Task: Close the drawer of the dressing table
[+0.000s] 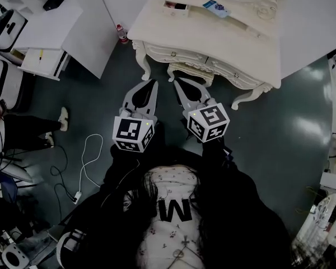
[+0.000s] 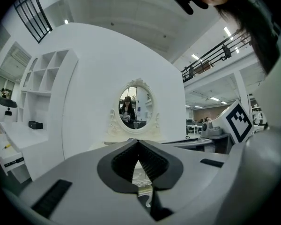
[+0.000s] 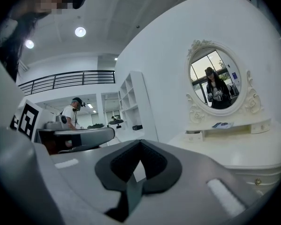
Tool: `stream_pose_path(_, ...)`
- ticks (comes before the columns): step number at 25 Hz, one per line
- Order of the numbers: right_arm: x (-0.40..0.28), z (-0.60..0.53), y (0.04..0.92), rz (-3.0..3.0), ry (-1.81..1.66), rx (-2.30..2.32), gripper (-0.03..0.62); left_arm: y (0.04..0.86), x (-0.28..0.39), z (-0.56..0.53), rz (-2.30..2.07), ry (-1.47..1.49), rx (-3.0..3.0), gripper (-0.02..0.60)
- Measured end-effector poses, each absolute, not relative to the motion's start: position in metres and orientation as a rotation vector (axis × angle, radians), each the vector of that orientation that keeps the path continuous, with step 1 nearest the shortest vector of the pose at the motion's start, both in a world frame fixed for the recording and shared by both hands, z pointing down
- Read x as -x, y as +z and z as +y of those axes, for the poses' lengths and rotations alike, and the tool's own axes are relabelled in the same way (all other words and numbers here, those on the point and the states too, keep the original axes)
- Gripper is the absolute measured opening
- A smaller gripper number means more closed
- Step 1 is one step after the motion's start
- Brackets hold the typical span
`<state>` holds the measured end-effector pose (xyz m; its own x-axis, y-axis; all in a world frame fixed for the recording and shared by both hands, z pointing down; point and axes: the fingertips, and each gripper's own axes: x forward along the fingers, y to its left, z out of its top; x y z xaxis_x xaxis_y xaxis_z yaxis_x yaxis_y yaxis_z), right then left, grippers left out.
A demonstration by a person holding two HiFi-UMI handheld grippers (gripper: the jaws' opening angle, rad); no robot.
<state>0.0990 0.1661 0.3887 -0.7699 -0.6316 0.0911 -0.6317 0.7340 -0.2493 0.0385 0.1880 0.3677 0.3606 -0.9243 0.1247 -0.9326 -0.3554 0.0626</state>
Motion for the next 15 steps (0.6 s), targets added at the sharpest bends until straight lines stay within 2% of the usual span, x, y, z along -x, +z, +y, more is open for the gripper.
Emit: stream_pose_path(15, 0.001, 0.044, 0.390, -2.840, 0.486, -1.180, 0.009, 0.361, 0.066, 0.057, -1.589, 0.118, -2.539, 0.000)
